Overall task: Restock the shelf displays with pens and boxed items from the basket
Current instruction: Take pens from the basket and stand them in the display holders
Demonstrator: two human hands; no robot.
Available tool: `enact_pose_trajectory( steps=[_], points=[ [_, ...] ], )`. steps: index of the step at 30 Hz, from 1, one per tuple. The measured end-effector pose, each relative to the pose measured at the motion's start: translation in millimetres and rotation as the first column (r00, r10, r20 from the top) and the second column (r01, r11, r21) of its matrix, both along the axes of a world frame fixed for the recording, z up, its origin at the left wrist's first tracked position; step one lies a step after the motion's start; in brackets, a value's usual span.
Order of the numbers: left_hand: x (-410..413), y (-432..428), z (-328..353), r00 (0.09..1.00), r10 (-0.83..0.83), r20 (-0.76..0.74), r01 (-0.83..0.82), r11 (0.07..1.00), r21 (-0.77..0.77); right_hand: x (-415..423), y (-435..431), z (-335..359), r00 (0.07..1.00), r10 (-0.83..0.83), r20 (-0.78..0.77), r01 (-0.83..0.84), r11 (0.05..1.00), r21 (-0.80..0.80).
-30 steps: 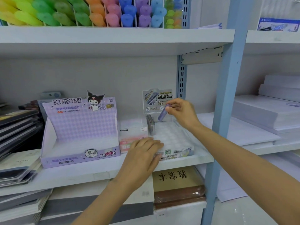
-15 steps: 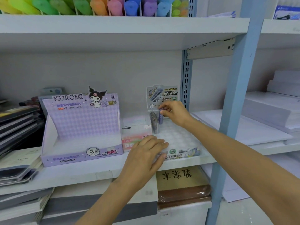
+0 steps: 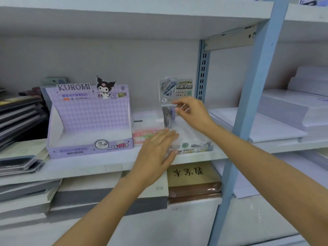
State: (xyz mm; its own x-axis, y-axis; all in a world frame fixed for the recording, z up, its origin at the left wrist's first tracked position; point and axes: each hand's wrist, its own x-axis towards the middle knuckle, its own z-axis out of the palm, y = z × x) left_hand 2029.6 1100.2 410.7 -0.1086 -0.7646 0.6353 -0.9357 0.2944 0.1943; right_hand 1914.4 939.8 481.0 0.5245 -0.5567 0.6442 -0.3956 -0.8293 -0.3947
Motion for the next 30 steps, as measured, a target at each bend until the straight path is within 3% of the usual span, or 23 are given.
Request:
enact_pose_trajectory(
  steps=[4,7,10,13,15,18,21,24,30],
  points=[
    [-14,28,-27,0.995,0.07,-0.078,-0.09,0.948,-0.305,-30,72,-24,0.95,0.271,0.158,-0.271,0.962,-0.02],
    [-24,50,-75,0.974,0.058,-0.219,-0.13,0.935,-0.33,-46,114,-70,0.909,0.381,0.168,-0.389,0.921,0.019],
    [-29,70,-141,0.946,0.092,-0.312,-0.141,0.981,-0.137,-51,134,-130,0.903,0.419,0.093,-0.427,0.899,0.098],
    [-29,89,-213,0.917,0.208,-0.341,-0.16,0.973,0.165,-49,141,-201,0.872,0.488,0.036,-0.468,0.811,0.352],
    [-28,104,-264,0.896,0.288,-0.339,-0.118,0.888,0.445,-45,144,-256,0.846,0.526,-0.093,-0.409,0.75,0.52],
    [-31,131,-337,0.878,0.408,-0.249,-0.061,0.612,0.788,-47,152,-344,0.703,0.613,-0.362,-0.249,0.688,0.682],
    [-38,157,-391,0.838,0.525,-0.146,-0.125,0.446,0.886,-58,168,-413,0.522,0.698,-0.489,-0.113,0.625,0.772],
    [-47,172,-425,0.812,0.577,-0.088,-0.186,0.399,0.898,-64,184,-459,0.418,0.711,-0.565,-0.022,0.63,0.777],
    [-51,180,-451,0.824,0.566,-0.025,-0.277,0.44,0.854,-67,214,-505,0.405,0.617,-0.674,0.024,0.73,0.683]
  ],
)
